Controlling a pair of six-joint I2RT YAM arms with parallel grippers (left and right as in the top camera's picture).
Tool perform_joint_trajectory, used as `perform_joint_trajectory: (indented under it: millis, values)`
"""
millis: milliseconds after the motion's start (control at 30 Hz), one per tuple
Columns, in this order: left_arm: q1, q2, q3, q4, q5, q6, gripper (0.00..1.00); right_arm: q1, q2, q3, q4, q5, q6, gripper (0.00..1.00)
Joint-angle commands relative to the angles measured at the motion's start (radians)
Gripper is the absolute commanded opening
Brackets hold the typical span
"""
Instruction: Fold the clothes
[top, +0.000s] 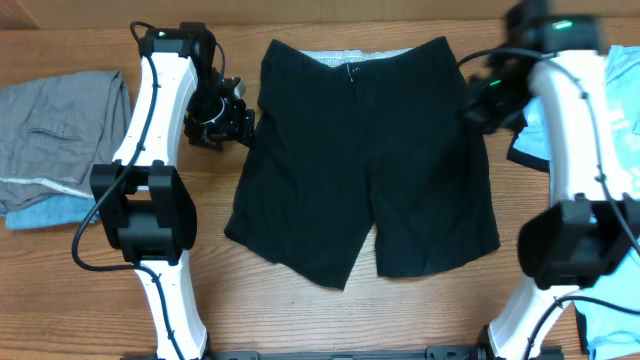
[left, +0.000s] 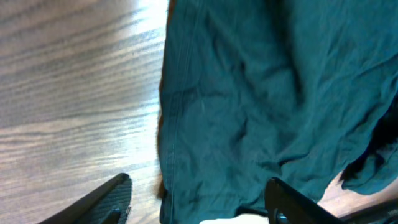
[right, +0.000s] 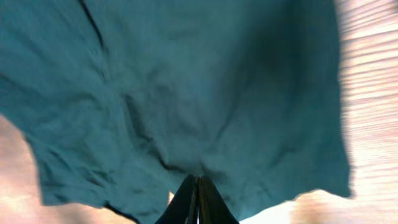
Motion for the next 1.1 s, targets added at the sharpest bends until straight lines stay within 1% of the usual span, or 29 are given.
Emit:
perform_joint_trajectory:
  millis: [0, 67, 133, 167, 233, 267, 300, 367, 400, 467, 500, 533, 567, 600, 633, 667, 700, 733, 767, 900, 967, 1067]
  values:
    - [-0.008, -0.029, 0.011, 0.043, 0.061, 0.028, 0.63, 0.071, -0.003, -0.196, 0.143, 0.008, 0.03, 0.04]
    - [-0.012, -0.029, 0.011, 0.063, 0.11, 0.058, 0.57, 0.077, -0.003, -0.259, 0.214, 0.034, 0.076, 0.04]
    - [-0.023, -0.029, 0.011, 0.096, 0.124, 0.082, 0.5, 0.073, -0.003, -0.291, 0.261, 0.033, 0.073, 0.04]
    - [-0.029, -0.029, 0.011, 0.114, 0.124, 0.093, 0.45, 0.069, -0.003, -0.29, 0.265, 0.033, 0.065, 0.04]
    - [-0.05, -0.029, 0.011, 0.167, 0.125, 0.121, 0.15, 0.059, -0.008, -0.28, 0.264, 0.034, 0.039, 0.04]
    - [-0.06, -0.029, 0.011, 0.196, 0.124, 0.123, 0.06, 0.053, -0.01, -0.276, 0.264, 0.037, 0.039, 0.04]
    - [-0.068, -0.029, 0.011, 0.216, 0.124, 0.126, 0.04, 0.044, -0.012, -0.269, 0.261, 0.041, 0.039, 0.04]
    - [-0.095, -0.029, 0.011, 0.307, 0.121, 0.141, 0.04, -0.007, -0.014, -0.248, 0.256, 0.04, 0.066, 0.04]
    - [-0.108, -0.029, 0.011, 0.364, 0.11, 0.141, 0.04, -0.052, -0.018, -0.242, 0.258, 0.04, 0.094, 0.04]
    - [-0.129, -0.029, 0.011, 0.447, 0.066, 0.141, 0.04, -0.118, -0.018, -0.237, 0.262, 0.04, 0.1, 0.04]
    - [-0.138, -0.028, 0.011, 0.492, 0.021, 0.141, 0.04, -0.171, -0.018, -0.237, 0.269, 0.041, 0.099, 0.13]
    - [-0.153, -0.027, 0.011, 0.557, -0.07, 0.142, 0.06, -0.227, -0.018, -0.237, 0.276, 0.041, 0.099, 0.7]
    - [-0.159, -0.026, 0.011, 0.593, -0.119, 0.142, 0.08, -0.257, -0.018, -0.237, 0.278, 0.041, 0.099, 0.96]
    - [-0.164, -0.025, 0.011, 0.643, -0.173, 0.145, 0.11, -0.302, -0.018, -0.237, 0.28, 0.04, 0.099, 1.0]
    - [-0.164, -0.024, 0.011, 0.679, -0.195, 0.153, 0.21, -0.329, -0.018, -0.237, 0.279, 0.04, 0.099, 1.0]
    - [-0.164, -0.024, 0.011, 0.716, -0.204, 0.158, 0.5, -0.353, -0.018, -0.237, 0.28, 0.04, 0.099, 1.0]
    - [-0.164, -0.023, 0.011, 0.768, -0.207, 0.159, 0.7, -0.381, -0.018, -0.237, 0.28, 0.04, 0.099, 1.0]
    - [-0.163, -0.021, 0.011, 0.81, -0.207, 0.159, 0.81, -0.397, -0.018, -0.237, 0.28, 0.04, 0.099, 1.0]
    - [-0.161, -0.016, 0.011, 0.864, -0.207, 0.159, 0.86, -0.416, -0.018, -0.237, 0.28, 0.04, 0.099, 1.0]
    - [-0.157, 0.042, 0.011, 1.003, -0.211, 0.164, 0.92, -0.457, -0.018, -0.237, 0.28, 0.041, 0.099, 1.0]
    - [-0.152, 0.103, 0.011, 1.058, -0.211, 0.177, 0.97, -0.46, -0.018, -0.237, 0.28, 0.04, 0.099, 1.0]
    - [-0.151, 0.199, 0.011, 1.126, -0.212, 0.198, 0.96, -0.46, -0.018, -0.237, 0.28, 0.04, 0.099, 1.0]
